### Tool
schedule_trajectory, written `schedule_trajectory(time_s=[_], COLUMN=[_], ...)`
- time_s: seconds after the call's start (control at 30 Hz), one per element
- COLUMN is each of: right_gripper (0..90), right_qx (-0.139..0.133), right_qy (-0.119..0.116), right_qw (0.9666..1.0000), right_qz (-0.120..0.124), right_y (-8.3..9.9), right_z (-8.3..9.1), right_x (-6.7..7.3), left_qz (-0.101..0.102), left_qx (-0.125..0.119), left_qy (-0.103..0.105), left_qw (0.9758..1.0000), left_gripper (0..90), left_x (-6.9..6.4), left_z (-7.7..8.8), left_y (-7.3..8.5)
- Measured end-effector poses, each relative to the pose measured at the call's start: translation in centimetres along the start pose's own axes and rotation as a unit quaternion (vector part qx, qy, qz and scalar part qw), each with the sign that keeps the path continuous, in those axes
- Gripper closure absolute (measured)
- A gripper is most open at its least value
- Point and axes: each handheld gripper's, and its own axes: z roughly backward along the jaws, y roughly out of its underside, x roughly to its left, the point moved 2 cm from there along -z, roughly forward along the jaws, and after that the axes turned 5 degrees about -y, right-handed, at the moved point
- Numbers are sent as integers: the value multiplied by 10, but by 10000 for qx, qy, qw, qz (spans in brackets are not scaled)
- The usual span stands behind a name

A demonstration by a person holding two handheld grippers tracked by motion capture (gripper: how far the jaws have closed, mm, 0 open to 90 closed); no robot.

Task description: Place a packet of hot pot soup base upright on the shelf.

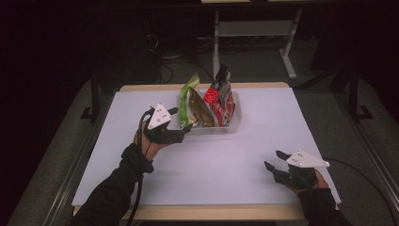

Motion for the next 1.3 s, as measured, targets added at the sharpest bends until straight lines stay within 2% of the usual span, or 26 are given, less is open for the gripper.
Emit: schedule_trajectory(time_s=[0.03,0.1,0.2,0.27,0.37,0.43,0.5,0.67,0.8,1.2,1.3], right_gripper=[413,410,394,375,373,363,353,330,320,241,225], right_qx=[-5,-4,-40,-29,-27,-42,-34,18,7,84,158], right_qy=[1,11,38,15,12,-3,-9,-48,-34,82,90], right_qw=[10000,10000,10000,10000,9999,9999,9999,9998,9997,9994,9993], right_qz=[-3,-23,-11,-8,104,94,102,168,262,327,324], right_y=[0,0,0,0,0,1,1,3,3,5,7], right_z=[0,1,2,2,2,2,3,1,1,5,6], right_x=[0,0,-1,-1,1,0,0,0,2,-1,-2], left_qz=[-26,-14,-71,-117,-161,-210,-252,-242,-361,-480,-621], left_qx=[20,15,90,156,173,187,191,245,348,584,650], left_qy=[-54,-6,-62,-152,-150,-121,-201,-156,-132,-78,-84], left_qw=[10000,10000,9999,9997,9996,9995,9993,9993,9987,9971,9959], left_gripper=[233,227,196,175,164,153,146,140,140,140,140], left_x=[0,0,1,1,1,1,0,-1,0,11,12], left_z=[1,4,6,8,12,16,19,28,34,59,65], left_y=[3,8,16,22,31,36,41,53,63,94,101])
